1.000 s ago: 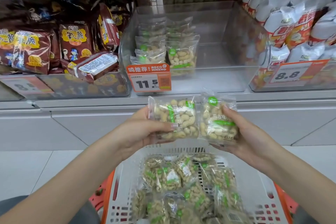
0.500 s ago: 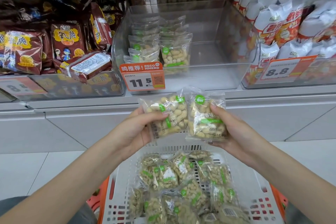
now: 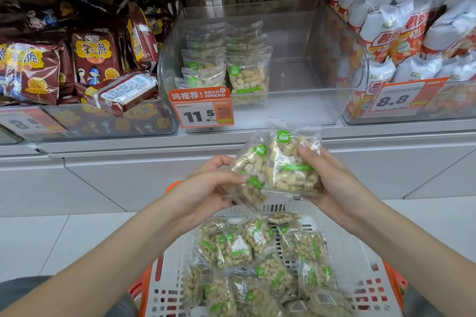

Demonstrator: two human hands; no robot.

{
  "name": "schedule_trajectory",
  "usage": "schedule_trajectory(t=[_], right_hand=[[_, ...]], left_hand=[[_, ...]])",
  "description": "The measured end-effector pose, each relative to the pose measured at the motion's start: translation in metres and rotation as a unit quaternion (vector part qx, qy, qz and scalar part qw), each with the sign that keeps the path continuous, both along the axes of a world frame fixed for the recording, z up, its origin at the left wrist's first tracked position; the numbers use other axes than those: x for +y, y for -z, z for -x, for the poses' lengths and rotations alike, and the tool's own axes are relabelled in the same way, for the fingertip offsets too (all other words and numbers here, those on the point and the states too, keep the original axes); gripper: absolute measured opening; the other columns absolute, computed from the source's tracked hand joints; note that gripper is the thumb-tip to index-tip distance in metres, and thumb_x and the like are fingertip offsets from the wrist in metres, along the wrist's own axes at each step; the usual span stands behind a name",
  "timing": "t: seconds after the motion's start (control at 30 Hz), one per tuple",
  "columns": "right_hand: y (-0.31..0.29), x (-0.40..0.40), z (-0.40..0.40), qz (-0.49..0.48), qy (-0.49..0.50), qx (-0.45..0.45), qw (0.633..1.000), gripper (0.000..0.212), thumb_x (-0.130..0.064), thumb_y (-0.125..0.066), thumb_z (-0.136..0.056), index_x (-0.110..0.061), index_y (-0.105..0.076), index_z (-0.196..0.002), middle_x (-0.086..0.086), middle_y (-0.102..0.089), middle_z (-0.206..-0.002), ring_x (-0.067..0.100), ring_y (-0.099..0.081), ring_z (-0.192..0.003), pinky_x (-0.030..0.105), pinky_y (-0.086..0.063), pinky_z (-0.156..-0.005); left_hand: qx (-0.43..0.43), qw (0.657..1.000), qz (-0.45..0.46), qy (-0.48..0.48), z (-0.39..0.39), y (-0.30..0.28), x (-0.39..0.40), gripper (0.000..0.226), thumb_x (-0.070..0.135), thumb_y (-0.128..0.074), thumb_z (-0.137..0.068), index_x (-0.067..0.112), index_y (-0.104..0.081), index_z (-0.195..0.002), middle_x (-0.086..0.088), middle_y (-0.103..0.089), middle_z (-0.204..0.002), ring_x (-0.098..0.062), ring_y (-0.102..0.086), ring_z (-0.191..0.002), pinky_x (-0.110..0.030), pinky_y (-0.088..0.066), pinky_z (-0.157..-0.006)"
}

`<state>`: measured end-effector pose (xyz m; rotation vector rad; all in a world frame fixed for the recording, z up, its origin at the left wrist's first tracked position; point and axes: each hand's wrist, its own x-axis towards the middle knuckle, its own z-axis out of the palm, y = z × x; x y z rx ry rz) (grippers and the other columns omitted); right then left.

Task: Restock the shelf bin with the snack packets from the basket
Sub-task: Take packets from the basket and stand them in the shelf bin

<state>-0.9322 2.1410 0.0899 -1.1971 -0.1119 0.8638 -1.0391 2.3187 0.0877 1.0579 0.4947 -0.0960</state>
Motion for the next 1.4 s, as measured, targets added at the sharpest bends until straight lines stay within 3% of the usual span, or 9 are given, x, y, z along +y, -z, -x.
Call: schedule_trajectory(t=[0.27, 0.37, 0.43, 0.53, 0.8, 0.9, 1.07, 1.3, 1.4], right_hand=[[0.011, 0.007, 0.023, -0.018, -0.006, -0.069, 0.997, 0.042, -0.036, -0.058, -0.081, -0.028, -0.054, -0.122, -0.002, -0.071, -0.113, 0.018, -0.069, -0.101, 0.032, -0.057, -0.078], [0.015, 0.009, 0.027, -0.019, 0.003, -0.08, 0.997, 0.049, -0.045, -0.058, -0.083, -0.038, -0.044, -0.129, -0.007, -0.066, -0.123, 0.017, -0.064, -0.111, 0.039, -0.055, -0.089], [0.017, 0.011, 0.033, 0.005, -0.01, -0.115, 0.993, 0.052, -0.057, -0.06, -0.078, -0.054, -0.037, -0.126, -0.012, -0.06, -0.129, 0.014, -0.06, -0.117, 0.045, -0.048, -0.099], [0.02, 0.011, 0.037, 0.017, -0.01, -0.121, 0.992, 0.06, -0.057, -0.057, -0.07, -0.058, -0.029, -0.123, -0.012, -0.06, -0.126, 0.01, -0.062, -0.113, 0.04, -0.049, -0.099], [0.015, 0.012, 0.024, -0.03, -0.001, -0.103, 0.994, 0.094, -0.031, -0.08, -0.073, -0.053, -0.016, -0.139, -0.002, -0.066, -0.123, 0.016, -0.065, -0.11, 0.043, -0.047, -0.099], [0.016, 0.009, 0.024, -0.026, -0.021, -0.13, 0.991, 0.11, -0.04, -0.091, -0.05, -0.062, -0.023, -0.133, 0.0, -0.068, -0.12, 0.018, -0.066, -0.108, 0.037, -0.055, -0.088], [0.015, 0.007, 0.027, -0.035, -0.018, -0.168, 0.985, 0.101, -0.022, -0.078, -0.061, -0.047, -0.024, -0.142, 0.004, -0.068, -0.118, 0.017, -0.069, -0.102, 0.023, -0.055, -0.075], [0.007, 0.005, 0.009, -0.006, -0.106, -0.182, 0.977, 0.078, 0.003, -0.081, -0.056, -0.018, -0.042, -0.12, 0.005, -0.073, -0.101, 0.022, -0.071, -0.093, 0.026, -0.056, -0.072], [-0.004, 0.003, 0.0, 0.009, -0.108, -0.219, 0.97, 0.075, 0.0, -0.084, -0.051, -0.015, -0.049, -0.116, 0.004, -0.074, -0.095, 0.019, -0.072, -0.087, 0.025, -0.056, -0.069]], left_hand=[[-0.06, 0.992, 0.107, 0.031, -0.002, 0.005, -0.015, 0.069, -0.01, -0.054, -0.064, 0.018, -0.055, -0.127, -0.015, -0.066, -0.115, -0.031, -0.064, -0.098, -0.041, -0.052, -0.084], [-0.111, 0.981, 0.151, 0.038, -0.001, 0.0, -0.021, 0.074, 0.002, -0.073, -0.055, 0.018, -0.05, -0.123, -0.006, -0.069, -0.098, -0.021, -0.066, -0.08, -0.032, -0.054, -0.071], [-0.099, 0.991, 0.068, 0.053, 0.001, -0.001, -0.031, 0.087, 0.009, -0.085, -0.051, 0.024, -0.043, -0.126, 0.0, -0.07, -0.084, -0.013, -0.067, -0.068, -0.023, -0.053, -0.059], [-0.073, 0.99, -0.113, 0.043, -0.001, 0.003, -0.041, 0.081, 0.008, -0.081, -0.067, 0.031, -0.035, -0.13, 0.008, -0.07, -0.106, -0.008, -0.068, -0.094, -0.017, -0.052, -0.074], [-0.1, 0.974, -0.203, 0.028, -0.011, 0.008, -0.028, 0.096, 0.008, -0.086, -0.056, 0.033, -0.034, -0.133, 0.001, -0.061, -0.125, -0.016, -0.064, -0.109, -0.03, -0.055, -0.084], [-0.112, 0.946, -0.302, 0.044, -0.01, 0.008, -0.028, 0.096, 0.007, -0.09, -0.056, 0.039, -0.032, -0.126, 0.003, -0.061, -0.12, -0.01, -0.065, -0.105, -0.027, -0.054, -0.084], [-0.073, 0.909, -0.405, 0.07, -0.008, 0.015, -0.034, 0.095, 0.048, -0.09, -0.044, 0.058, -0.023, -0.111, 0.003, -0.064, -0.112, -0.018, -0.063, -0.108, -0.046, -0.053, -0.088], [-0.081, 0.933, -0.342, 0.082, -0.006, 0.005, -0.028, 0.08, 0.002, -0.086, -0.061, 0.02, -0.032, -0.117, 0.002, -0.07, -0.101, -0.009, -0.07, -0.092, -0.032, -0.058, -0.077], [-0.077, 0.926, -0.359, 0.092, -0.009, 0.0, -0.03, 0.08, 0.006, -0.085, -0.065, 0.021, -0.027, -0.118, 0.005, -0.066, -0.108, -0.003, -0.068, -0.094, -0.024, -0.056, -0.077]])
